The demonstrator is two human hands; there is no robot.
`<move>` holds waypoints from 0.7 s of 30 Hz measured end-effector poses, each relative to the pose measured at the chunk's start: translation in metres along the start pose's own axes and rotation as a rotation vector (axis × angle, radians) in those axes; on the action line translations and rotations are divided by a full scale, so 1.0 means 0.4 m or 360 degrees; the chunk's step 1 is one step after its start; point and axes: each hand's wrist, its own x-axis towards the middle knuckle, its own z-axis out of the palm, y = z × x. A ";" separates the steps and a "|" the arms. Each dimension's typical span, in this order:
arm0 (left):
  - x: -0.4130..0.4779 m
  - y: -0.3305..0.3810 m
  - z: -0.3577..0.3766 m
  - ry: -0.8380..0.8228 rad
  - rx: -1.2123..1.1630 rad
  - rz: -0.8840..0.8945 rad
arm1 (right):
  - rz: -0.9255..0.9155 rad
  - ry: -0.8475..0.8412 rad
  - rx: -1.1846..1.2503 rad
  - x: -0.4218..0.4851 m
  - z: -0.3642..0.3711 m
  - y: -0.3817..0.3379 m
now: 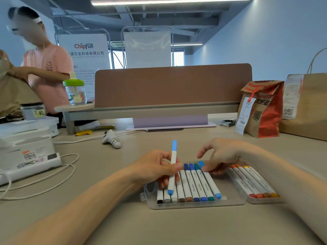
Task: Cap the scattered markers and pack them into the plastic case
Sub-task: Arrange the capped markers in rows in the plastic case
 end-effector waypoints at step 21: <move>0.000 0.003 -0.003 -0.0059 0.0020 -0.0015 | -0.0687 0.0077 0.0348 -0.032 0.071 -0.046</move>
